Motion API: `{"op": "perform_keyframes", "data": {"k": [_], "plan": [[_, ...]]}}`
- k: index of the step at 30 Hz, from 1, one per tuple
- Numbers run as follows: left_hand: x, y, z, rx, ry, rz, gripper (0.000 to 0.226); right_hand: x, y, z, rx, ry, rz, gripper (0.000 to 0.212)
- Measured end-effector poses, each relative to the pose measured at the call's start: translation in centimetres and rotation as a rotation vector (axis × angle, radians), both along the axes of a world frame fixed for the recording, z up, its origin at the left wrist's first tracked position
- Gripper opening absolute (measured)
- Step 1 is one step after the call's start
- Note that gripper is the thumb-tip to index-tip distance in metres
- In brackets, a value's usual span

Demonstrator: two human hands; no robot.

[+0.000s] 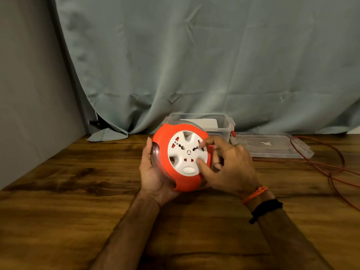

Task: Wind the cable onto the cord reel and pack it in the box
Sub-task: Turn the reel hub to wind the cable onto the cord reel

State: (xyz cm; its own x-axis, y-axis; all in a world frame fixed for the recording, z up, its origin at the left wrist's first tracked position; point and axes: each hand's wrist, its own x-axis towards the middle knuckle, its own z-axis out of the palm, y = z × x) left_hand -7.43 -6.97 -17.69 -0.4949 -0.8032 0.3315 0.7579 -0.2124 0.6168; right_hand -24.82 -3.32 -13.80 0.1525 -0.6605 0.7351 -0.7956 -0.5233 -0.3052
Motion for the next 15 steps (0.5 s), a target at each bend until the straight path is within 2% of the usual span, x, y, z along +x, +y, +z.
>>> {"op": "perform_keyframes", "data": {"k": [5, 15], "plan": [[0.17, 0.1, -0.07, -0.017, -0.028, -0.001, 0.076, 0.03, -0.06, -0.05, 0.067, 0.174, 0.037, 0.065], [0.24, 0.0, -0.42, -0.003, -0.098, -0.045, 0.081, -0.13, -0.09, -0.28, 0.052, 0.22, -0.057, 0.061]]}}
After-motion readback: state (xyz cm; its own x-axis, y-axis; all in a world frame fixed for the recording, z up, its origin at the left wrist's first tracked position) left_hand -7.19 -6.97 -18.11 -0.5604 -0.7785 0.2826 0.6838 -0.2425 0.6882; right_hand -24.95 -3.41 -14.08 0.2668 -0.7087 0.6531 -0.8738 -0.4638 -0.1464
